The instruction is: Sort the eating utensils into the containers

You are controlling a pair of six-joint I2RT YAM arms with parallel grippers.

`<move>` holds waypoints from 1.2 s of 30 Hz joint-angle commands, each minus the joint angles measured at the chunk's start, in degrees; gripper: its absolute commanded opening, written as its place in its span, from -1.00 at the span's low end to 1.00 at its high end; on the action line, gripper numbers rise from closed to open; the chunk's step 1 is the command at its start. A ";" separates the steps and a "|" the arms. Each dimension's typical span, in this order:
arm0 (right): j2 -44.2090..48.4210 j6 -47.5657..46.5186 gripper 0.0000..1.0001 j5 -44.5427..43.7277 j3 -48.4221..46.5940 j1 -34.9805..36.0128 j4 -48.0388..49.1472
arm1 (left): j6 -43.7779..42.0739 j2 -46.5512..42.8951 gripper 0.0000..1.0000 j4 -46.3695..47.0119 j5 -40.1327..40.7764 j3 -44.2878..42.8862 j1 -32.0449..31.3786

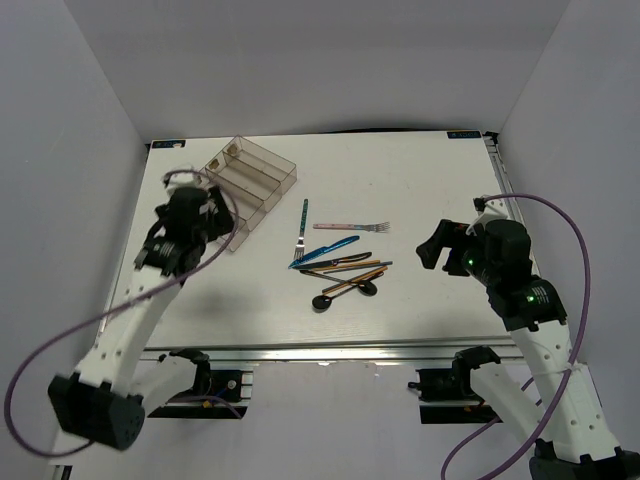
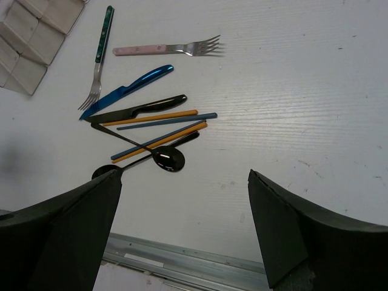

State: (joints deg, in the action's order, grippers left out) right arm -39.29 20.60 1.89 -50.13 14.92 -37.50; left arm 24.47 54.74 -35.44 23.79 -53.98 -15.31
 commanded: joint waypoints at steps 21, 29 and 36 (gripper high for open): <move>2.99 0.84 0.79 3.90 2.75 0.11 -0.03 | -3.20 64.17 0.19 -5.96 -13.42 -44.90 -13.69; 2.81 1.28 0.79 5.58 2.67 0.11 0.84 | -2.94 67.34 0.20 -3.58 -15.18 -42.79 -13.69; 2.99 1.28 0.79 6.11 2.32 0.11 0.58 | -2.58 70.24 0.19 -1.91 -15.97 -40.34 -13.69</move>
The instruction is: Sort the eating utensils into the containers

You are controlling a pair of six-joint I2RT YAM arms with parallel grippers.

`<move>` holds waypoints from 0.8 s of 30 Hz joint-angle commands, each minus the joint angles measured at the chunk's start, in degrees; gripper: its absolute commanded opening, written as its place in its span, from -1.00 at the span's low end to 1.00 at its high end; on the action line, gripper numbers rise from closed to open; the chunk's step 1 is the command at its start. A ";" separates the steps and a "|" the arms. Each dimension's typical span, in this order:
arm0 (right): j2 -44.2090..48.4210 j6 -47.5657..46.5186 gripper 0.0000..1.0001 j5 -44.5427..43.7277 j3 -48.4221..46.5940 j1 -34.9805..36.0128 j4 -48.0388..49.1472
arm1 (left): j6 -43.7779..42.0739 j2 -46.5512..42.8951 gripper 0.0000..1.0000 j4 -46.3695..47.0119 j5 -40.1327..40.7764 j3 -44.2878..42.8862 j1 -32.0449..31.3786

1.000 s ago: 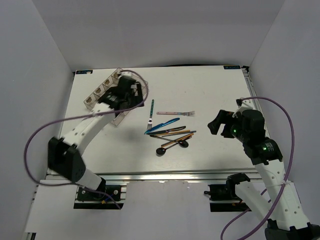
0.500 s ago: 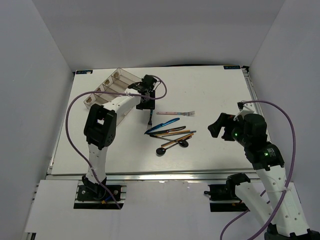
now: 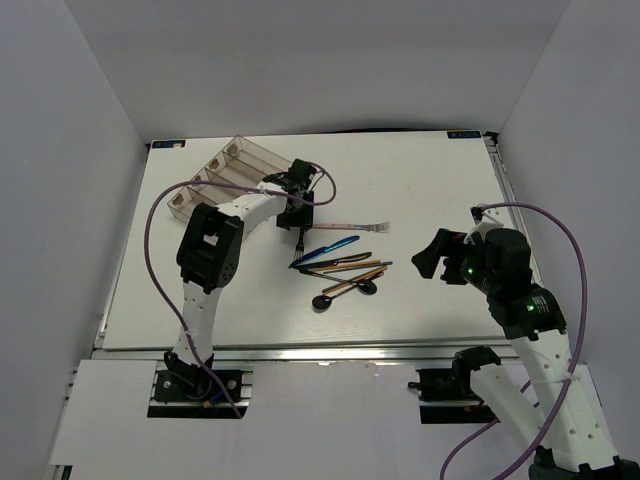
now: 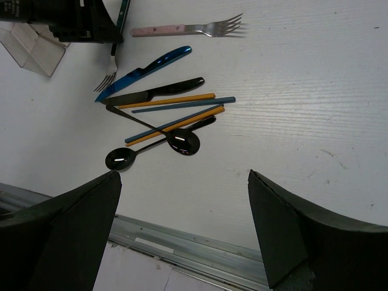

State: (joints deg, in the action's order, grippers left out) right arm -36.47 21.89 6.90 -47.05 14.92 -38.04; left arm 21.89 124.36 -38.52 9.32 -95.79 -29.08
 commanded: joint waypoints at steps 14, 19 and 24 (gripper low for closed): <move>-0.44 -0.27 0.78 2.59 -1.56 0.20 1.39 | -1.06 -1.38 -1.00 -4.71 2.45 -6.77 0.08; -0.80 -0.44 0.79 2.86 -2.00 0.20 1.74 | -0.01 -8.50 -1.00 -7.44 4.55 -12.05 0.16; -1.15 -0.18 0.79 3.83 -1.73 0.11 2.45 | 9.36 -14.83 -1.00 -9.99 13.52 -10.13 5.25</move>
State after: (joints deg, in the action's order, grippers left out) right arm -37.60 21.93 9.26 -47.07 14.92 -37.95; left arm 24.40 117.62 -46.06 15.53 -105.12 -28.23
